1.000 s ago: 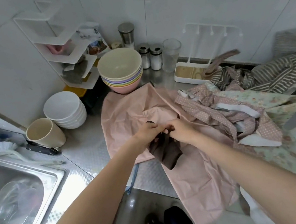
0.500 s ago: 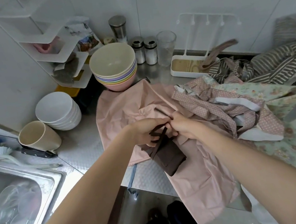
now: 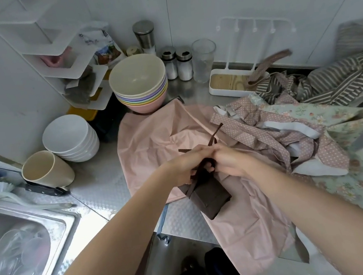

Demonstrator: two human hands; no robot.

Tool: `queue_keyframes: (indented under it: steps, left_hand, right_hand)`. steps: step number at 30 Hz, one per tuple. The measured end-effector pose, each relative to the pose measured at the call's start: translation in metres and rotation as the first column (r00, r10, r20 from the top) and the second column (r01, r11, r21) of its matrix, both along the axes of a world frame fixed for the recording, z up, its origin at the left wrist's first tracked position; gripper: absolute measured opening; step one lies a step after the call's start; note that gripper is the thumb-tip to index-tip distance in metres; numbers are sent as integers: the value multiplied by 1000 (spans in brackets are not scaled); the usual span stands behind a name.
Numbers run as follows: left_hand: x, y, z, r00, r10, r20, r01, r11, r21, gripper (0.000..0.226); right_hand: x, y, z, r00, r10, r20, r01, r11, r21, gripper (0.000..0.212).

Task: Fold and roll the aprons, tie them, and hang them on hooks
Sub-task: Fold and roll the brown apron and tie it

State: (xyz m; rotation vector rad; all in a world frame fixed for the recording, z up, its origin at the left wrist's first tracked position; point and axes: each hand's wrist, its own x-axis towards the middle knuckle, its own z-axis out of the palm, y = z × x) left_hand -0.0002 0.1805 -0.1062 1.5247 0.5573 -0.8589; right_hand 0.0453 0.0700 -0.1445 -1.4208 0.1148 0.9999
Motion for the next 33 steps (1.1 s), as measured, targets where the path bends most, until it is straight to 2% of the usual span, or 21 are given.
queue_keyframes:
  steps: [2, 4, 6, 7, 9, 12, 13, 15, 16, 17, 19, 20, 21, 22, 23, 24, 25, 26, 28, 32, 33]
  left_hand:
    - [-2, -1, -5, 997, 13, 72, -14, 1000, 12, 22]
    - [-3, 3, -9, 995, 65, 75, -65, 998, -12, 48]
    - [-4, 7, -10, 995, 93, 47, -94, 996, 5, 65]
    - [-5, 8, -9, 995, 88, 45, -90, 995, 31, 63]
    - [-6, 6, -13, 998, 52, 47, -58, 991, 125, 37]
    - [-8, 5, -17, 999, 33, -9, -31, 982, 186, 15]
    - [-8, 6, -17, 998, 54, -23, -49, 982, 181, 8]
    - [-7, 9, -16, 987, 149, -60, -137, 976, 167, 13]
    - [-6, 9, -16, 980, 186, -67, -173, 971, 164, 19]
    - [-6, 9, -16, 977, 199, -77, -185, 969, 162, 23]
    - [-4, 6, -15, 978, 183, -102, -163, 970, 178, 28]
    - [-3, 6, -13, 977, 180, -114, -156, 969, 189, 29]
    - [-2, 6, -13, 976, 178, -127, -152, 969, 194, 29]
    - [0, 5, -14, 975, 165, -146, -137, 973, 185, 28]
    - [2, 4, -15, 976, 138, -167, -111, 980, 164, 30]
    - [3, 3, -13, 974, 121, -190, -94, 985, 144, 33]
    - [4, 2, -13, 971, 125, -205, -96, 985, 145, 33]
    - [3, 0, -12, 964, 164, -210, -134, 980, 148, 28]
    - [5, -1, -11, 940, 293, -175, -262, 948, 179, 18]
    - [15, 2, -14, 943, 331, 33, -328, 908, 259, 30]
    - [19, 7, -13, 932, 357, 63, -361, 899, 250, 27]
  right_hand:
    - [0, -4, 1, 998, -38, -53, 41, 998, 53, 27]
    - [2, -10, 0, 987, -65, -148, 87, 985, 150, 22]
    - [4, -18, -4, 974, -38, -224, 82, 978, 191, 31]
    - [5, -21, -3, 969, -19, -246, 70, 978, 198, 36]
    - [6, -27, 0, 964, 31, -264, 29, 975, 220, 35]
    - [12, -38, 15, 981, 171, -97, -154, 974, 164, 20]
    - [14, -39, 19, 973, 231, -12, -230, 970, 79, 17]
    - [19, -36, 21, 917, 358, 176, -329, 928, -175, 11]
    - [21, -32, 21, 856, 412, 312, -317, 895, -313, 13]
    - [22, -27, 21, 752, 477, 455, -273, 854, -444, 16]
    - [20, -16, 19, 435, 657, 615, -162, 729, -665, 22]
    - [16, -12, 18, 293, 712, 638, -86, 684, -724, 27]
    - [12, -11, 16, 189, 715, 673, -21, 688, -725, 28]
    - [7, -11, 14, 125, 671, 731, 12, 736, -677, 23]
    - [4, -13, 11, 119, 609, 784, 23, 788, -615, 14]
    - [1, -15, 10, 162, 553, 817, 15, 826, -563, 6]
    - [-2, -19, 8, 196, 525, 828, 4, 844, -536, 6]
    - [-4, -22, 7, 184, 516, 837, 7, 851, -526, 13]
    - [-5, -25, 2, 130, 529, 839, 21, 844, -535, 29]
    - [-3, -30, -8, 266, 606, 749, 77, 762, -644, 31]
    - [-1, -33, -12, 230, 640, 733, 100, 734, -672, 34]
